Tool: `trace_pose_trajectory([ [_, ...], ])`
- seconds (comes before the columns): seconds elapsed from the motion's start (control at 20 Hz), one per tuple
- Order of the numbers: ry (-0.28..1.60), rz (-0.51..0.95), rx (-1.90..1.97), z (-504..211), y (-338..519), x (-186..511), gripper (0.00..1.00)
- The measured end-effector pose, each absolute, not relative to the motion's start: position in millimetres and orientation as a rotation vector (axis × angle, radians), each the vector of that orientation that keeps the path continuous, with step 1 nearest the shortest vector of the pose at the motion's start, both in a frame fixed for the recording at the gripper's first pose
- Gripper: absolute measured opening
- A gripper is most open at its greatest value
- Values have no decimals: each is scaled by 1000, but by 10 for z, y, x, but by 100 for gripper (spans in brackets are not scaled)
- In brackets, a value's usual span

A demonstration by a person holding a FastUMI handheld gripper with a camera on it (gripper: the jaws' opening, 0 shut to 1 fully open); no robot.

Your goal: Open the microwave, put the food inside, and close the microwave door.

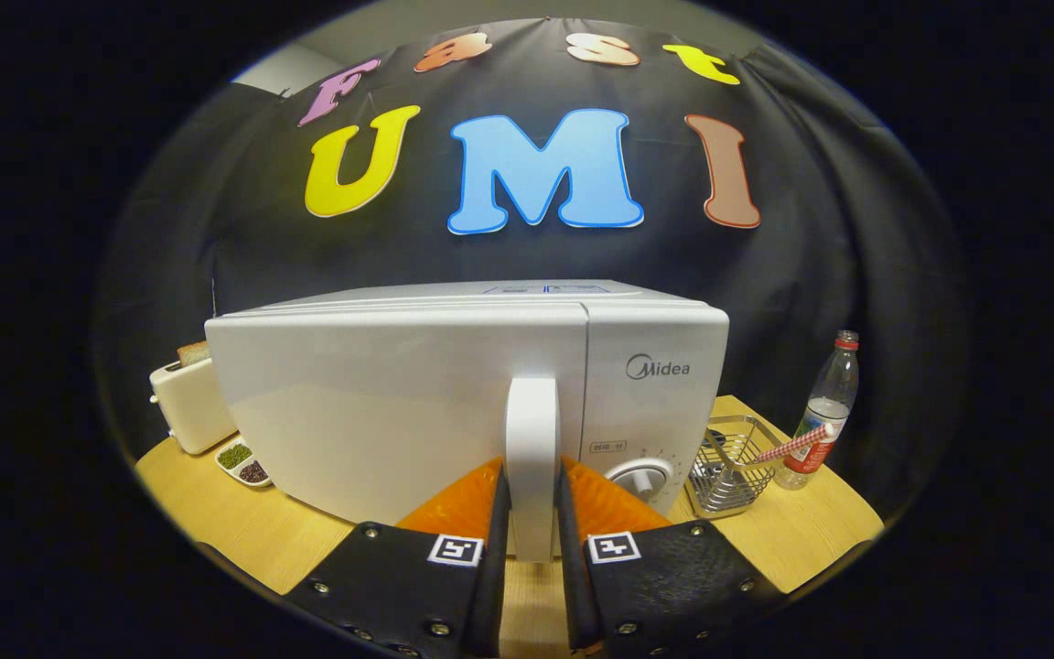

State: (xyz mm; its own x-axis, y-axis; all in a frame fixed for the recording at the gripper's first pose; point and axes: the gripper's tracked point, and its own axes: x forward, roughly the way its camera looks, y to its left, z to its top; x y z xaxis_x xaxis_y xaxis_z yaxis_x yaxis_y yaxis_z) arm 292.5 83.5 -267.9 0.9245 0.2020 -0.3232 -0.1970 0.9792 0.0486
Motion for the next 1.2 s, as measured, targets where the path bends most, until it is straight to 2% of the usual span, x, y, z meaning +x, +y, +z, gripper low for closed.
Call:
trace_pose_trajectory([
  [0.05, 336, 184, 8, -2677, 842, 2874, 27],
  [0.1, 342, 162, -27, -2694, 848, 2890, 15],
  [0.35, 355, 138, -24, -2665, 839, 2879, 14],
  [0.4, 365, 137, -47, -2675, 836, 2874, 8],
  [0.55, 382, 118, -17, -2673, 816, 2867, 9],
  [0.75, 348, 108, -74, -2633, 833, 2544, 8],
  [1.05, 396, 118, -39, -2621, 912, 2158, 9],
  [1.2, 412, 153, -29, -2600, 982, 1933, 16],
])
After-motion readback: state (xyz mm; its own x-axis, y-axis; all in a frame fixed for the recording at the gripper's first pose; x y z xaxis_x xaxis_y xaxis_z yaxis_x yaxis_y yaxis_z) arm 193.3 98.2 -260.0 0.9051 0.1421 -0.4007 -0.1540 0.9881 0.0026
